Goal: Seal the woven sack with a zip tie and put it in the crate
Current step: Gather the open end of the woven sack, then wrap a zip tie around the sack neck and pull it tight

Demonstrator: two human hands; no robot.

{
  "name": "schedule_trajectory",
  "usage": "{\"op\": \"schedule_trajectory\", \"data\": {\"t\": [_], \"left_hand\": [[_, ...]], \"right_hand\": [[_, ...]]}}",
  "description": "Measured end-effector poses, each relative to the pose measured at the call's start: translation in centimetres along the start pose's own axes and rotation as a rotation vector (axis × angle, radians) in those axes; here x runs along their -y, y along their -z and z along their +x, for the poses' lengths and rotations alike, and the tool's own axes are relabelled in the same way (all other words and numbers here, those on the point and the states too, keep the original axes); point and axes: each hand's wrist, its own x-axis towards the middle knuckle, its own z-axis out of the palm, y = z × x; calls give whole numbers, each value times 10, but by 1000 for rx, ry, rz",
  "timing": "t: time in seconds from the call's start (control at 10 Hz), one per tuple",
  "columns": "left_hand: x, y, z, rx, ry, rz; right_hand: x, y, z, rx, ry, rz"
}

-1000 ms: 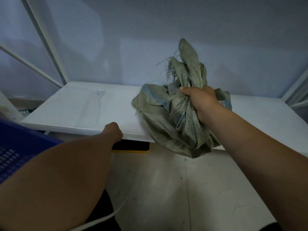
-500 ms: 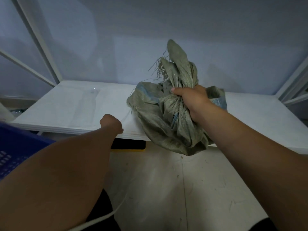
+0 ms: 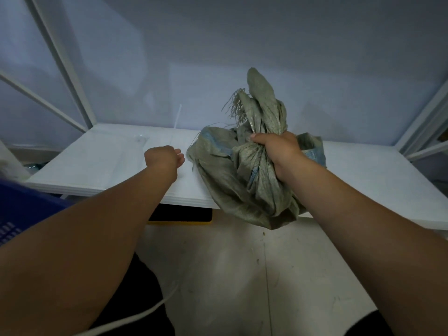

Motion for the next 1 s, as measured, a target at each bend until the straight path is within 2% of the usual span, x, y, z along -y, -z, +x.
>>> {"op": "schedule_trajectory", "data": {"t": [0.1,0.2,0.5,0.7,1.0], "left_hand": [[-18,7,-4,-30,178,-842],[-32,14,-19,-26,144,-1003],[-73,-1,-56,81,-134,-697],[-85,-10,-69,161,-259,-570],[-92,-12,-80,346,-281,-592]], "right_hand": [[1,1,-1,-6,15,25],[5,3,-2,-11,55,75],[6,5,2,-38,167,148],[7,5,1,-12,306,110],[6,0,-4,100,445,-40]]}}
